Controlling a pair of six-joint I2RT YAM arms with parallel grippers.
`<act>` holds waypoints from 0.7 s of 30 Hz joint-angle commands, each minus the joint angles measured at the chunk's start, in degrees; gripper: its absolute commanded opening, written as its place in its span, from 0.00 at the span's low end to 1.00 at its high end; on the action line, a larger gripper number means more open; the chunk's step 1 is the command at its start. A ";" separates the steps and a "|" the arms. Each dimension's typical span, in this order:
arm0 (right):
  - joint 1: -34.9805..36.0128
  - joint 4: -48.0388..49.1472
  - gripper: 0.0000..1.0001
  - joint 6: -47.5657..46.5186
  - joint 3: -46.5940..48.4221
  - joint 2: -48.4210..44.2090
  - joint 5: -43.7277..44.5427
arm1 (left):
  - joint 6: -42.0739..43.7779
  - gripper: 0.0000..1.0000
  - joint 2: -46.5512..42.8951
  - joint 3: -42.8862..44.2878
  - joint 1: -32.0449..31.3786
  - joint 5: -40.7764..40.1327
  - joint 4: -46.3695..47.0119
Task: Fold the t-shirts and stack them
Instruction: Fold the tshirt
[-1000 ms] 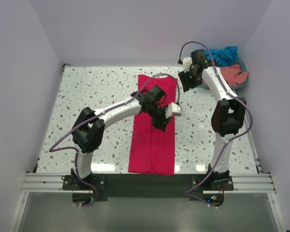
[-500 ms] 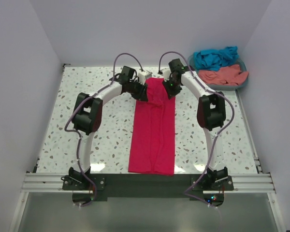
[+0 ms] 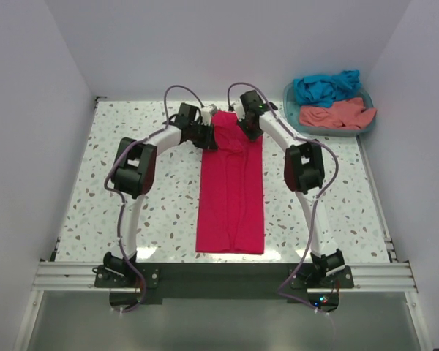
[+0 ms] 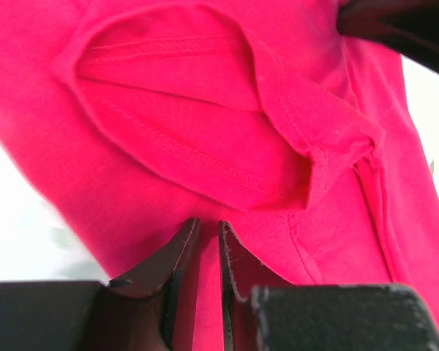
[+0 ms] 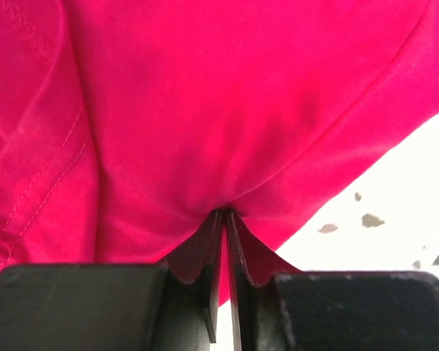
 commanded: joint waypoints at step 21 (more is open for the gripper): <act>1.68 29.97 0.40 -8.87 8.66 8.82 11.34 | -0.71 0.29 10.52 12.88 7.02 1.34 1.09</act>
